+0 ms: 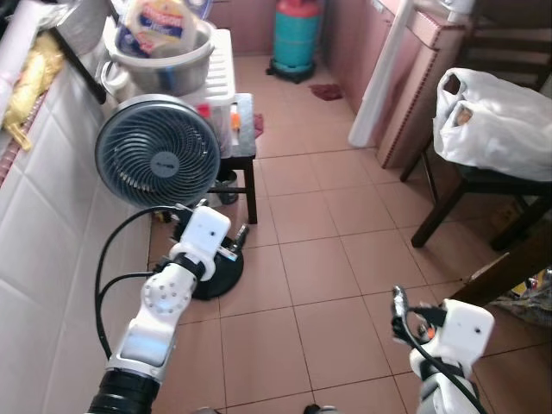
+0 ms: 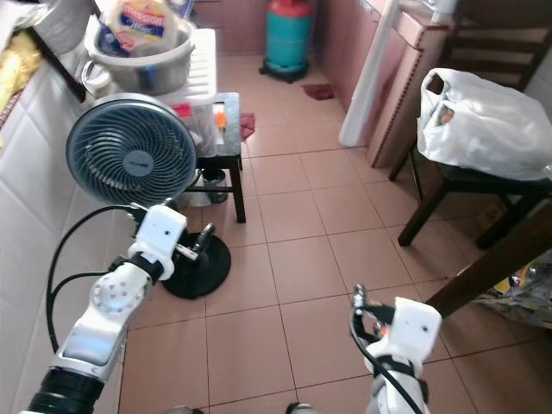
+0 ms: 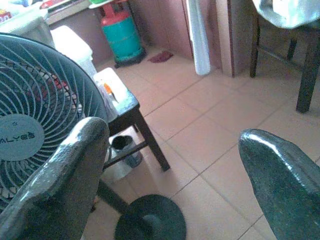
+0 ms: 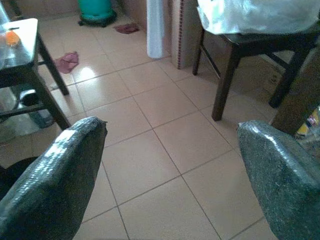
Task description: Setting the table
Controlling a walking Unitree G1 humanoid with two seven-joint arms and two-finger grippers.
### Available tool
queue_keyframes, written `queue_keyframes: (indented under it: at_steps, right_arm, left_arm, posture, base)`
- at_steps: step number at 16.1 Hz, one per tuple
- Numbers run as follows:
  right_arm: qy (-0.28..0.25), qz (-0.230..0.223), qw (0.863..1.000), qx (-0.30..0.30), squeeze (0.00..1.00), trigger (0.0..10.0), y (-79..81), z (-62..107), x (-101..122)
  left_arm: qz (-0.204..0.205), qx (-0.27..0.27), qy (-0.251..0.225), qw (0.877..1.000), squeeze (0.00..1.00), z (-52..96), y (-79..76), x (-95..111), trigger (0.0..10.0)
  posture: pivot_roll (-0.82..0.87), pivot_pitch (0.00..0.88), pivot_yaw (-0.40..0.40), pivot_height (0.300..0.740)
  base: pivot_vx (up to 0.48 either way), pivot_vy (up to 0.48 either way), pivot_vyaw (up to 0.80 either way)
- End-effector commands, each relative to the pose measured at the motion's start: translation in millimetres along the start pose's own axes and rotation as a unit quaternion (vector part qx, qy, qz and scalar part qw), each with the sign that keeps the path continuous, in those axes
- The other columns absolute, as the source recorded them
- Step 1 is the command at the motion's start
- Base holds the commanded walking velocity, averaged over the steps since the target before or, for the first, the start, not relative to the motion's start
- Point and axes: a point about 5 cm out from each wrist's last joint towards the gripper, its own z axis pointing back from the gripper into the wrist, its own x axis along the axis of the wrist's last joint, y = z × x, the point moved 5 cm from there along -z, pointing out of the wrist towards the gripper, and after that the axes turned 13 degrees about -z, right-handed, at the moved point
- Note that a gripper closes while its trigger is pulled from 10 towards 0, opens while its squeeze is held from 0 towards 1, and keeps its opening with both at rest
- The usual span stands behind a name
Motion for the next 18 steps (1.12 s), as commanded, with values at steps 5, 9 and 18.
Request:
queue_keyframes:
  at_steps: [5,9,18]
  right_arm:
    - [0.0,0.01,0.999,0.047,0.0,10.0,17.7,0.2,2.2]
    - [-0.008,0.039,0.994,0.1,0.0,10.0,21.1,-1.6,23.5]
    - [0.019,0.051,0.976,0.212,0.0,10.0,57.8,-9.5,34.4]
  left_arm:
    - [0.05,-0.003,0.089,0.995,0.0,39.7,0.2,-48.2,10.0]
    - [0.12,-0.01,0.099,0.988,0.0,65.3,-1.6,-58.7,10.0]
    - [0.114,0.074,0.085,0.987,0.0,68.2,16.9,-35.9,10.0]
  posture:
    - [0.17,0.134,-0.004,0.74]
    - [0.21,0.144,-0.042,0.74]
    - [0.31,0.158,-0.166,0.74]
  base:
    - [0.0,0.0,0.0]
    - [0.0,0.0,0.0]
    - [0.0,0.0,0.0]
